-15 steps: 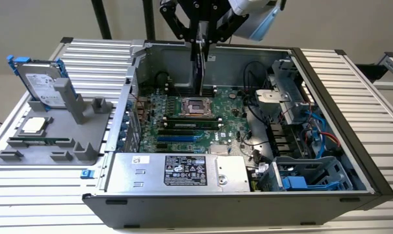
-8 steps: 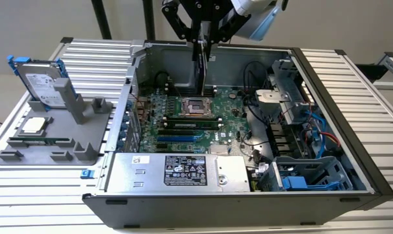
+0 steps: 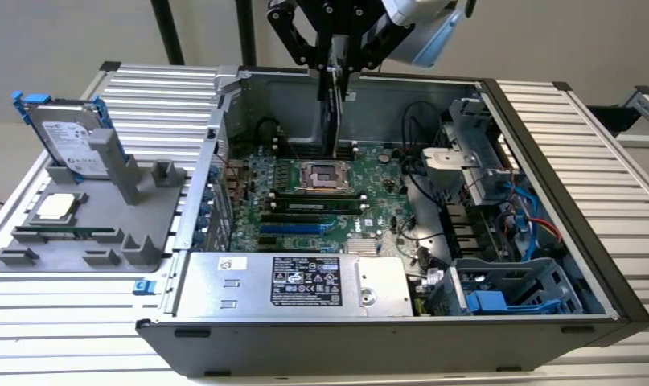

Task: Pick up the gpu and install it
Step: 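Insert the gpu into the slot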

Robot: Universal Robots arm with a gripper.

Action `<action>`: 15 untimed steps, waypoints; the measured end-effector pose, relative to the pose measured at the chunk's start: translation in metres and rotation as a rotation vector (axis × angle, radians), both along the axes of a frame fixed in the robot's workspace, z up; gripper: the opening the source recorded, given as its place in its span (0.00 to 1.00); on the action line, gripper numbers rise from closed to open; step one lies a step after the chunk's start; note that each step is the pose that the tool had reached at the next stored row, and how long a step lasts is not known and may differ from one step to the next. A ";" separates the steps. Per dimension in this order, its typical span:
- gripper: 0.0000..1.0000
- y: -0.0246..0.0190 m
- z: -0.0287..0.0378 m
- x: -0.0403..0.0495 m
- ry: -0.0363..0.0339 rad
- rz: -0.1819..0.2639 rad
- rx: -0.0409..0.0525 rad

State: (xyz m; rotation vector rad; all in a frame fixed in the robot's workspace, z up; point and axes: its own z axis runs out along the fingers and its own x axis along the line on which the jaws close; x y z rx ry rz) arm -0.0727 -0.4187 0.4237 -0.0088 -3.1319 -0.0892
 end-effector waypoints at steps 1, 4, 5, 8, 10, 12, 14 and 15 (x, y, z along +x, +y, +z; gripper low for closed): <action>0.00 0.0000 0.0000 0.0000 0.0000 0.001 0.0000; 0.00 0.0000 0.0000 0.0000 0.0000 0.019 0.0000; 0.00 0.0000 0.0000 0.0000 0.0000 0.028 0.0000; 0.00 0.0000 0.0000 0.0000 0.0000 0.057 0.0000; 0.00 0.0000 0.0000 0.0000 0.0000 0.076 0.0000; 0.00 0.0000 0.0000 0.0000 -0.0001 0.093 0.0001; 0.00 0.0000 0.0000 0.0000 0.0000 0.110 0.0000; 0.00 0.0000 0.0000 0.0000 0.0000 0.118 0.0000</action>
